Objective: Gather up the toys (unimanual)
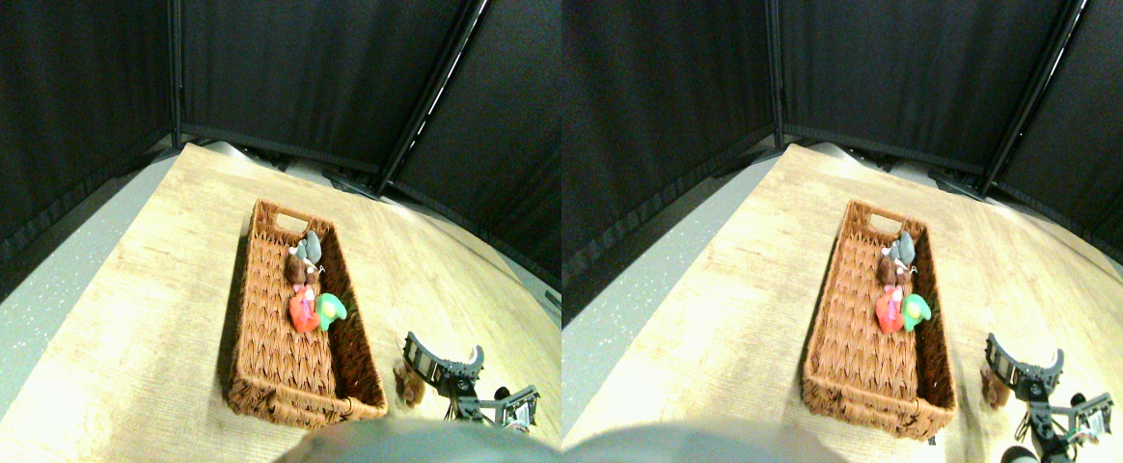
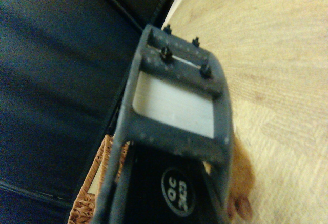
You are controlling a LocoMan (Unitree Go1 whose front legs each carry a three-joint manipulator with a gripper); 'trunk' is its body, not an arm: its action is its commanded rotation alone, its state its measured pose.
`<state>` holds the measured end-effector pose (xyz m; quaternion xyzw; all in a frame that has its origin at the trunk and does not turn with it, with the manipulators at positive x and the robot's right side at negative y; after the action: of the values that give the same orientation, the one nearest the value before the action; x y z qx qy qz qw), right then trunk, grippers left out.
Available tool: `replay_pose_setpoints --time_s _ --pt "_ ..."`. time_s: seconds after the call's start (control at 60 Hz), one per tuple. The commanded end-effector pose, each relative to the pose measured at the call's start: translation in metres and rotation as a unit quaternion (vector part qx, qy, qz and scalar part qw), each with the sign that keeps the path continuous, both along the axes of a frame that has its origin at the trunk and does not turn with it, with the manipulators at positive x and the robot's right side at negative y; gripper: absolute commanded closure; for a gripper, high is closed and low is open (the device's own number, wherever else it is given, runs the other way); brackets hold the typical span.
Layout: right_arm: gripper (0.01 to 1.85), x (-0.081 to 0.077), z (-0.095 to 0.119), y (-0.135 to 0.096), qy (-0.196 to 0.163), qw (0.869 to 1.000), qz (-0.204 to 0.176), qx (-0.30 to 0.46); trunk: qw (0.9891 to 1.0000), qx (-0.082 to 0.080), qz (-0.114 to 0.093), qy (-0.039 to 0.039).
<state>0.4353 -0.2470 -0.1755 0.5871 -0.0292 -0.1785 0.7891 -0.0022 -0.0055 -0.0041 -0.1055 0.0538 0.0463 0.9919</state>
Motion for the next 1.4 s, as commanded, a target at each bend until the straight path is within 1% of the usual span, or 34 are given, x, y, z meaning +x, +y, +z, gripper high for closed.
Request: replay_pose_setpoints --time_s 0.017,0.117,0.133,0.233,0.267,0.317,0.367,0.467,0.533,0.783,0.85,0.867,0.883,0.9,0.95,0.967,1.0,1.017,1.033,1.067,1.1,1.15,1.267,1.367,1.383,1.4 --pt "0.96 -0.002 0.002 0.0 -0.019 1.0 -0.012 0.009 0.9999 -0.011 0.001 0.0065" --pt "0.99 -0.004 -0.011 -0.003 -0.011 0.999 -0.023 0.025 0.9999 -0.012 0.003 0.0061" --pt "0.97 -0.004 -0.013 -0.003 -0.01 0.999 -0.031 0.028 0.9999 -0.012 0.004 0.0088" --pt "0.94 -0.006 -0.026 -0.006 -0.003 0.998 -0.047 0.036 0.9999 -0.013 0.005 0.0086" --pt "0.94 -0.006 -0.032 -0.008 0.001 0.998 -0.049 0.041 0.9999 -0.013 0.006 0.0094" --pt "0.94 -0.006 -0.034 -0.009 0.004 0.998 -0.054 0.041 0.9999 -0.013 0.006 0.0094" --pt "0.99 -0.003 -0.042 -0.011 0.008 0.997 -0.059 0.043 0.9999 -0.013 0.006 0.0094" --pt "0.99 -0.001 -0.051 -0.015 0.016 0.997 -0.063 0.05 0.9998 -0.014 0.006 0.0096" --pt "1.01 0.0 -0.056 -0.016 0.021 0.996 -0.072 0.047 0.9998 -0.015 0.007 0.0119" --pt "1.12 0.007 -0.07 -0.02 0.034 0.994 -0.087 0.056 0.9998 -0.015 0.008 0.0128" --pt "1.15 0.008 -0.07 -0.02 0.035 0.994 -0.091 0.057 0.9998 -0.015 0.008 0.0138" --pt "1.21 0.009 -0.07 -0.019 0.033 0.994 -0.091 0.058 0.9998 -0.015 0.008 0.0138" --pt "1.24 0.01 -0.069 -0.019 0.033 0.994 -0.091 0.057 0.9998 -0.014 0.008 0.0122" --pt "1.24 0.01 -0.069 -0.019 0.033 0.994 -0.091 0.057 0.9998 -0.014 0.008 0.0122" --pt "1.34 0.011 -0.068 -0.019 0.033 0.994 -0.095 0.054 0.9998 -0.014 0.007 0.0116" --pt "1.42 0.011 -0.067 -0.019 0.033 0.994 -0.094 0.053 0.9998 -0.014 0.007 0.0116" --pt "1.68 0.012 -0.065 -0.018 0.032 0.993 -0.107 0.049 0.9998 -0.014 0.007 0.0116" --pt "1.68 0.012 -0.065 -0.018 0.032 0.993 -0.107 0.049 0.9998 -0.014 0.008 0.0106" --pt "1.78 0.012 -0.064 -0.018 0.031 0.992 -0.117 0.041 0.9998 -0.014 0.008 0.0106" --pt "1.8 0.012 -0.062 -0.017 0.026 0.988 -0.145 0.045 0.9998 -0.013 0.007 0.0112" --pt "1.8 0.013 -0.061 -0.017 0.026 0.988 -0.144 0.041 0.9998 -0.014 0.007 0.0097" --pt "1.8 0.014 -0.058 -0.017 0.027 0.989 -0.139 0.035 0.9998 -0.014 0.007 0.0096" --pt "1.8 0.016 -0.051 -0.015 0.019 0.989 -0.143 0.04 0.9998 -0.014 0.008 0.0091" --pt "1.8 0.019 -0.044 -0.013 0.013 0.993 -0.112 0.015 0.9998 -0.014 0.008 0.0076" --pt "1.8 0.019 -0.043 -0.012 0.011 0.995 -0.098 0.015 0.9998 -0.015 0.008 0.0064" --pt "1.8 0.02 -0.041 -0.011 0.011 0.996 -0.092 0.014 0.9998 -0.015 0.008 0.0064"
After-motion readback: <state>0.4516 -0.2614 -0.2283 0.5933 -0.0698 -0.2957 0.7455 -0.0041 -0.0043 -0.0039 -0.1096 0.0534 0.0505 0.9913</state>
